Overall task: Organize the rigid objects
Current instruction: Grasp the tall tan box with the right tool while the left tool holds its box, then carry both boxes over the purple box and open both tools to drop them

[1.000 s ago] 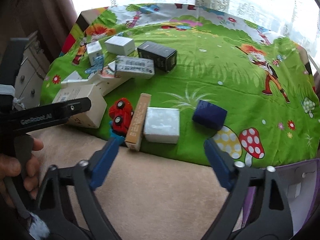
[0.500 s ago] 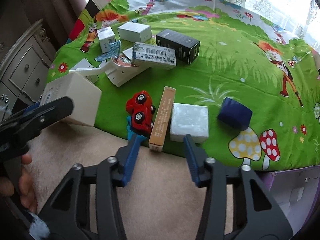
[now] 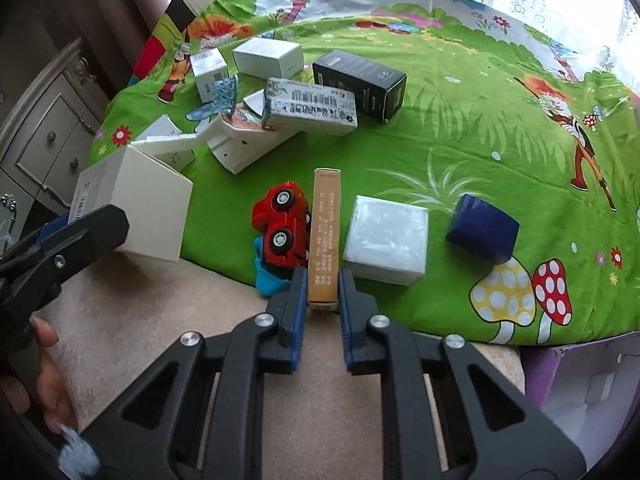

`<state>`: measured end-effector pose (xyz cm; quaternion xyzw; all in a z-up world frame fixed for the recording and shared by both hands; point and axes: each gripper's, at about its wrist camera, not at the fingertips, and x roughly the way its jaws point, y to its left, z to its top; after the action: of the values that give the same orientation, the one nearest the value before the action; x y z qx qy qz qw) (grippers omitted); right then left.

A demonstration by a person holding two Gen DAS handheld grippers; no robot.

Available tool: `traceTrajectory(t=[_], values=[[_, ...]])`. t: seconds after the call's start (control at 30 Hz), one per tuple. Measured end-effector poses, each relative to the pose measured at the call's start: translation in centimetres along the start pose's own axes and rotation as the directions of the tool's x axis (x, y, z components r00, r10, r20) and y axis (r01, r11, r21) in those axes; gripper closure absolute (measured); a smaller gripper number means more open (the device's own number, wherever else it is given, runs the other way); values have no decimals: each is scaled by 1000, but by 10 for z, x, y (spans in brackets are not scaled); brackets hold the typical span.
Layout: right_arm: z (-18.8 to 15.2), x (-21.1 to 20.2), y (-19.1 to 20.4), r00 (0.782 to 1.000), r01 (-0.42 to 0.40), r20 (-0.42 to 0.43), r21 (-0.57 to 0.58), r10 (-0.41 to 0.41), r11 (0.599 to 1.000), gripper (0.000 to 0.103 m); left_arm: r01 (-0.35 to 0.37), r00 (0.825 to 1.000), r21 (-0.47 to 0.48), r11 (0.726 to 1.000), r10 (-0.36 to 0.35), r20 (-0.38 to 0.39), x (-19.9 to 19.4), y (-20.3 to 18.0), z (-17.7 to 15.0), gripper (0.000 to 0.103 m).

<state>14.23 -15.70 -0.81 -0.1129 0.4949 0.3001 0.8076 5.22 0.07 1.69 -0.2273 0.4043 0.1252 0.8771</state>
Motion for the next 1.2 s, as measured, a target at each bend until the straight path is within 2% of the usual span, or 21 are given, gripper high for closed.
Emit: traceTrajectory(t=[0.37, 0.73, 0.97, 1.2], values=[[-10, -30, -5, 993, 14, 117, 38, -19, 999, 85, -5, 1000, 49, 999, 4, 30, -10, -13, -4, 2], [-31, -58, -24, 984, 20, 173, 100, -38, 995, 85, 11, 999, 149, 989, -17, 37, -19, -49, -15, 2], [-50, -77, -43, 979, 33, 196, 142, -61, 989, 85, 56, 998, 226, 972, -64, 24, -22, -81, -25, 2], [-74, -95, -77, 974, 59, 199, 217, -104, 974, 85, 129, 991, 313, 941, -137, 3, -24, -116, -37, 2]])
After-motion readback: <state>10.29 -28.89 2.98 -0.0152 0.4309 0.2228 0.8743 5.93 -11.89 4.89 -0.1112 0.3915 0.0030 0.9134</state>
